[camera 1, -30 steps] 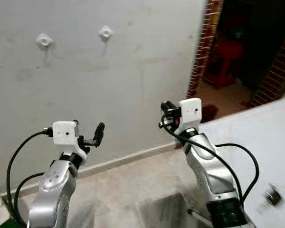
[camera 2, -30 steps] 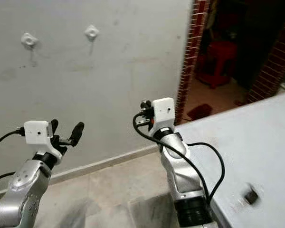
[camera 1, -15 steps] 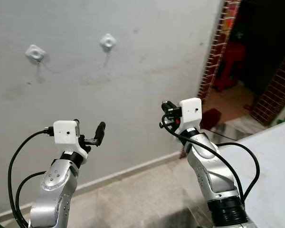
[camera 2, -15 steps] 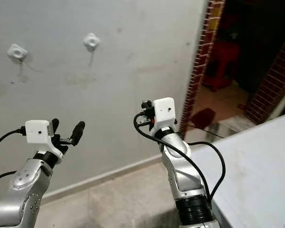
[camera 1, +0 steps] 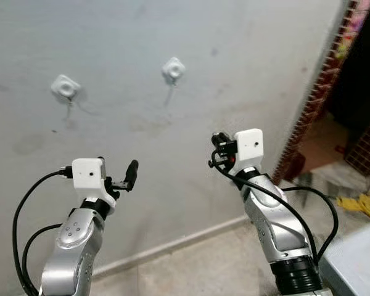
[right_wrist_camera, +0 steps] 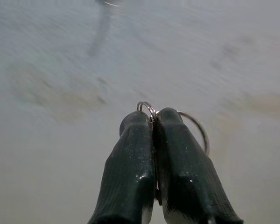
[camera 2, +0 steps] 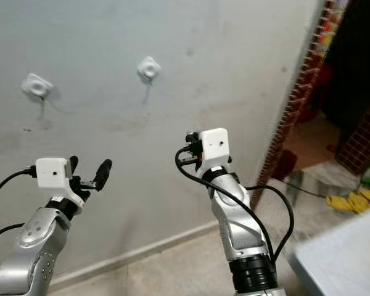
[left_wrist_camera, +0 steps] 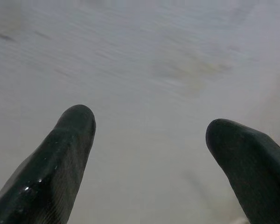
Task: Hang keys on a hook
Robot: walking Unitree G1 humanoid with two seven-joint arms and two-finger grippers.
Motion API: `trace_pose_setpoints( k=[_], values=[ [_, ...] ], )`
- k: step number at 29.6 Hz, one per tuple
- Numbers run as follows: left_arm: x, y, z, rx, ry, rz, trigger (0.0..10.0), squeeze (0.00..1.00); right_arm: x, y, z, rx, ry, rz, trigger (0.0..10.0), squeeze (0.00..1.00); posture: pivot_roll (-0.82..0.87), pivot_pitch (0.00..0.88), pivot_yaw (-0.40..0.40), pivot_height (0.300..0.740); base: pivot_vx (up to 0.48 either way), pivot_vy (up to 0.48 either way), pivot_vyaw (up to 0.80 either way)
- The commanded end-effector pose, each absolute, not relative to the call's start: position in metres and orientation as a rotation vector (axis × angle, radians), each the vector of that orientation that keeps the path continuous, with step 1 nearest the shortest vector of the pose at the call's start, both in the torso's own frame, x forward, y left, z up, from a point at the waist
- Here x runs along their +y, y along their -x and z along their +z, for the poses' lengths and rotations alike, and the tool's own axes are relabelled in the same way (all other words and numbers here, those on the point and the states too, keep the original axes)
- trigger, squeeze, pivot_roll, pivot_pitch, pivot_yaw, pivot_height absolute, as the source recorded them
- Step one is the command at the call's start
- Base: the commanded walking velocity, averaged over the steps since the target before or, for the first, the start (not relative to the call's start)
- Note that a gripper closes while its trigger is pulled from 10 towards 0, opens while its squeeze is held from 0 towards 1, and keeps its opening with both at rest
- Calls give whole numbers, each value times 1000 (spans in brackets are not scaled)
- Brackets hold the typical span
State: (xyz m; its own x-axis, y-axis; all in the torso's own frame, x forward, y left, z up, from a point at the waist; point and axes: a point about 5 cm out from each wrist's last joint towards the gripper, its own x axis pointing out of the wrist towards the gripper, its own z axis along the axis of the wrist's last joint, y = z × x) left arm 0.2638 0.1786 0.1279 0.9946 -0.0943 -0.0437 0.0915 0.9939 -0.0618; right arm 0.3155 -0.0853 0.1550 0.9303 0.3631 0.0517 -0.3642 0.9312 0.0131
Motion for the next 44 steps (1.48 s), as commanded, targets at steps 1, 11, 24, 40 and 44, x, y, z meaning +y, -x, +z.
trace_pose_setpoints(
  k=[1, 11, 24, 40, 44],
  values=[
    [184, -263, 129, 41, 46, -68, 10000, 0, -78, -315, 161, -71, -22, 396, 10000, 0, 119, 0, 5, 740, 0, 0, 0],
    [180, -262, 129, 44, 69, -80, 10000, 0, -78, -315, 160, -72, -20, 397, 10000, 0, 118, 0, 5, 740, 0, -221, 0],
    [182, -261, 129, 45, 68, -67, 10000, 0, -75, -314, 159, -72, -8, 416, 10000, 0, 121, 0, 2, 740, 0, -358, 0],
    [182, -261, 128, 48, 72, -65, 10000, 0, -75, -314, 159, -73, -7, 416, 10000, 0, 121, 0, 2, 740, 0, 0, 0],
    [182, -261, 128, 48, 72, -65, 10000, 0, -75, -314, 158, -73, -7, 416, 10000, 0, 121, 0, 2, 740, 0, 0, 0]
  ],
)
